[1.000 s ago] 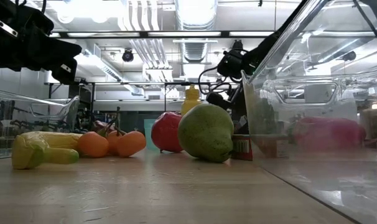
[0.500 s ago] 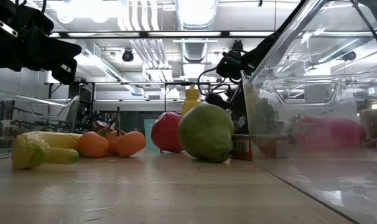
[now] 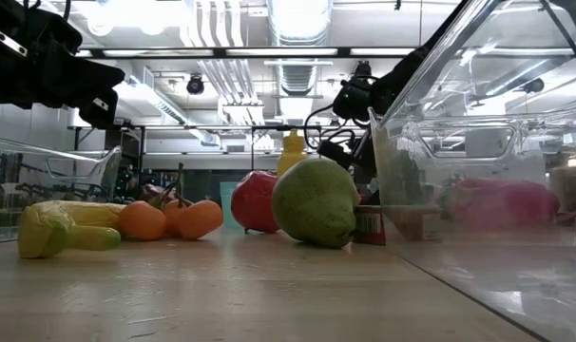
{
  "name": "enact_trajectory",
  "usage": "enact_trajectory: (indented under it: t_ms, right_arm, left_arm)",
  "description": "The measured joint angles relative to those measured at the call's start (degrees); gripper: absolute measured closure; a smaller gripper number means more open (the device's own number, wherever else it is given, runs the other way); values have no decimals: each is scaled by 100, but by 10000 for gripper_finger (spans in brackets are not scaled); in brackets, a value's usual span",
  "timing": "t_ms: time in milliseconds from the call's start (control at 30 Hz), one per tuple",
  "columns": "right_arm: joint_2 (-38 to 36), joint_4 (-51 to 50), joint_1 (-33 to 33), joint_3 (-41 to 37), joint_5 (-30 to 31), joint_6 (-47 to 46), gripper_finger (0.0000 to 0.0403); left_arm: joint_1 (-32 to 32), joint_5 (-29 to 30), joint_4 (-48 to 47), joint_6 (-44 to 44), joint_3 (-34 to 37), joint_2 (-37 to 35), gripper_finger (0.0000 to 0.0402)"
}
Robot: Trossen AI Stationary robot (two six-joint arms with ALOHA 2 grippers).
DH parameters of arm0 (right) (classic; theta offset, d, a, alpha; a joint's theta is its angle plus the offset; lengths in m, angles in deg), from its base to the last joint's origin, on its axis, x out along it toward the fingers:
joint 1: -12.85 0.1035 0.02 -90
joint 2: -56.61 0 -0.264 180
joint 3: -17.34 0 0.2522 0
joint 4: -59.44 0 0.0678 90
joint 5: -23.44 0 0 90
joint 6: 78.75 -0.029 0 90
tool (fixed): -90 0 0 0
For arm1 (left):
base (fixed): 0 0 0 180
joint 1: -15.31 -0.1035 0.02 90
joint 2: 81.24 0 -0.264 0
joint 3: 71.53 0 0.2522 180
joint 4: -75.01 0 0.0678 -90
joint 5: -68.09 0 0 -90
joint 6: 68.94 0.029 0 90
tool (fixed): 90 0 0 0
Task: Pick & Place Food Item
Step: Put the orange water bottle into the green bin
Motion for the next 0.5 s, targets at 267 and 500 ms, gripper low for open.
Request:
enact_trajectory:
  t_ms: [267, 500]
  right_arm:
    - [-145, -563, 9, -11, -305, 23, 181]
    - [-511, -1333, 146, -100, -193, 103, 181]
  left_arm:
    - [1, 1, 1, 1, 2, 0, 401]
    - [1, 1, 0, 0, 0, 0, 401]
